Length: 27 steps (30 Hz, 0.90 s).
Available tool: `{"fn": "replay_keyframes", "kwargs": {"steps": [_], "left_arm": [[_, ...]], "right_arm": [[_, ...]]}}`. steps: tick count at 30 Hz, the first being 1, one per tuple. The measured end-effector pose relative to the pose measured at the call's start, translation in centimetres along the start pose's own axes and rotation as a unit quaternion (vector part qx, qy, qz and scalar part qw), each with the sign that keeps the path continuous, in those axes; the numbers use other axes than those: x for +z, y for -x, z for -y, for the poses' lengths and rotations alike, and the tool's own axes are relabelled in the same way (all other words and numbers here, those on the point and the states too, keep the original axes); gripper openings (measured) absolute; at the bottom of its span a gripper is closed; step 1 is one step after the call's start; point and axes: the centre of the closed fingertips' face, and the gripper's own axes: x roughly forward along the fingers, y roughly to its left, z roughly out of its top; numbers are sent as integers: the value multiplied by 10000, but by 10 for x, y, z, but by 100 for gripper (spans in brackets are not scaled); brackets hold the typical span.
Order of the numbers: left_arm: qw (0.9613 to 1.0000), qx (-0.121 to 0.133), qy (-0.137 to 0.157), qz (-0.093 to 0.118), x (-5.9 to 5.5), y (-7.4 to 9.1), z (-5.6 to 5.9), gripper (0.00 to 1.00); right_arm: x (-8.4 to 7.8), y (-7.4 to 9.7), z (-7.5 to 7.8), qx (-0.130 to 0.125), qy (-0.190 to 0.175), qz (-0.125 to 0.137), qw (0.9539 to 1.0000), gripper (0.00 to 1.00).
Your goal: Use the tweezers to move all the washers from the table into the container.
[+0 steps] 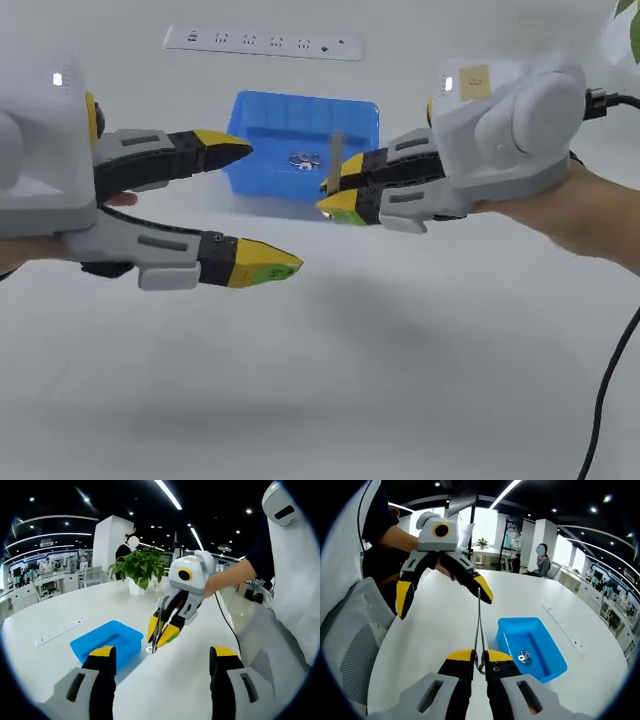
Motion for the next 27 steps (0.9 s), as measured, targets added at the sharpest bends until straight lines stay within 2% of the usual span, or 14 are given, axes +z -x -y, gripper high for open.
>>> {"fn": "replay_keyframes", "kwargs": {"steps": [3,7,9,12,16,18,19,20,24,25,27], "left_arm": [[9999,112,39,73,-1,6,-1,86],[9998,203,71,59,-5,9,-2,94],[9997,228,84,41,-8,11,-2,95],[9993,321,157,126,-9,13,-4,99],[9986,454,201,165,-12,16,-8,99],[9974,648,206,231,-13,18,-14,99],[9957,858,156,300,-11,20,-20,99],[9949,911,204,377,-11,21,-22,99],[9944,908,348,413,-16,22,-21,100],[9944,913,353,410,-17,21,-21,100],[9944,926,346,379,-21,20,-19,100]], "right_arm": [[4,5,-2,-3,31,-8,10000,9],[12,11,-1,16,122,-17,9999,9],[18,13,2,-5,209,-28,9998,9],[28,16,9,-16,327,1,9995,9],[41,17,26,-54,456,48,9989,9],[45,17,34,-84,497,69,9987,9],[44,15,47,-120,501,91,9986,9],[45,14,52,-141,494,104,9986,9],[46,5,77,-290,349,187,9988,9],[44,1,88,-297,273,223,9989,9],[43,-5,92,-300,197,261,9990,9]]}}
